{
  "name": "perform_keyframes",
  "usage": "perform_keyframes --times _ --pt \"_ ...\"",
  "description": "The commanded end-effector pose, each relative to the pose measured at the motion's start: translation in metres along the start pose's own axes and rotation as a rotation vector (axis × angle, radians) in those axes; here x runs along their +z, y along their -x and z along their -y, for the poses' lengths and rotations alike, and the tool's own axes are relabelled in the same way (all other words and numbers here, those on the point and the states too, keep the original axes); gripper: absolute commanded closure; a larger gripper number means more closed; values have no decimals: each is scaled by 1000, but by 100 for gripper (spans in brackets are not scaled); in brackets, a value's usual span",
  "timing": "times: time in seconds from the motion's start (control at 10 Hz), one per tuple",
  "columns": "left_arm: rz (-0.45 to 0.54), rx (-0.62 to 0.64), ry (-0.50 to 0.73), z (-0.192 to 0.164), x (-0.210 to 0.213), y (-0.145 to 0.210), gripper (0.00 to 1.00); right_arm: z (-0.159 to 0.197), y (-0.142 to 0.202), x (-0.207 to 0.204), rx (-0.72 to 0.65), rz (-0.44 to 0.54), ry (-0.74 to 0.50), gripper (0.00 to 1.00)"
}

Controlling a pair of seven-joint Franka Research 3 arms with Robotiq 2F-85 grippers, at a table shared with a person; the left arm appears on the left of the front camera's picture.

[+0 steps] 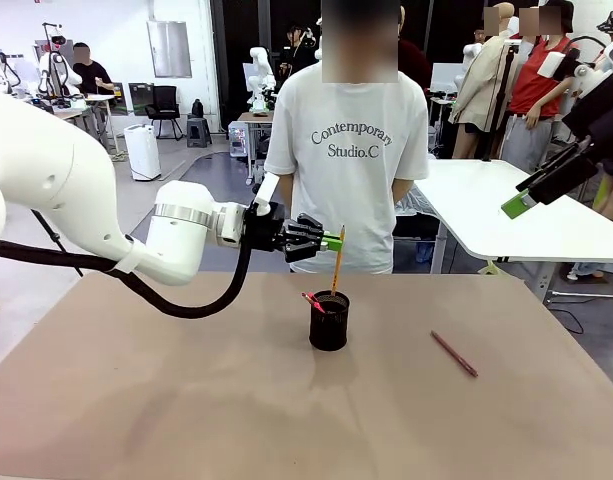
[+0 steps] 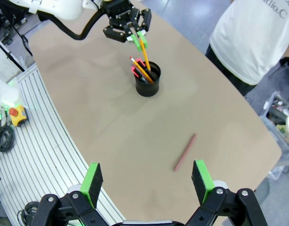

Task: Place the pens into the pen holder.
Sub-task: Pick up a writing instrument from the table and place it into the Pen holder.

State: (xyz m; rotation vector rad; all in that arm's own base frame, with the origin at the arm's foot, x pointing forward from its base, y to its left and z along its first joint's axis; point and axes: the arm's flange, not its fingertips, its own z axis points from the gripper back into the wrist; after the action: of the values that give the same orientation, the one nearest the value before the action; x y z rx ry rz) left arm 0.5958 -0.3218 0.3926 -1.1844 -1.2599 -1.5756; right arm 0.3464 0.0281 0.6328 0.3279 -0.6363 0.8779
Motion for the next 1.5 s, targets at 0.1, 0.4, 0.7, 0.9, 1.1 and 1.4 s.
perform_keyframes --times 0.1,0.4,0.7,0.9,1.1,1.4 --pt "30 7 -12 2 6 -3 39 0 0 1 0 13 -13 0" --pt "27 10 -12 2 8 -4 0 0 0 1 0 13 -13 0" --pt "8 22 -18 2 10 -5 0 0 0 1 0 13 -13 0" --pt "-78 31 -24 4 7 -9 0 0 0 1 0 13 -13 0" --pt "2 8 -4 -1 6 -1 0 0 0 1 0 13 -13 0" --pt "-15 16 -6 -2 4 0 0 0 0 1 0 13 -13 0"
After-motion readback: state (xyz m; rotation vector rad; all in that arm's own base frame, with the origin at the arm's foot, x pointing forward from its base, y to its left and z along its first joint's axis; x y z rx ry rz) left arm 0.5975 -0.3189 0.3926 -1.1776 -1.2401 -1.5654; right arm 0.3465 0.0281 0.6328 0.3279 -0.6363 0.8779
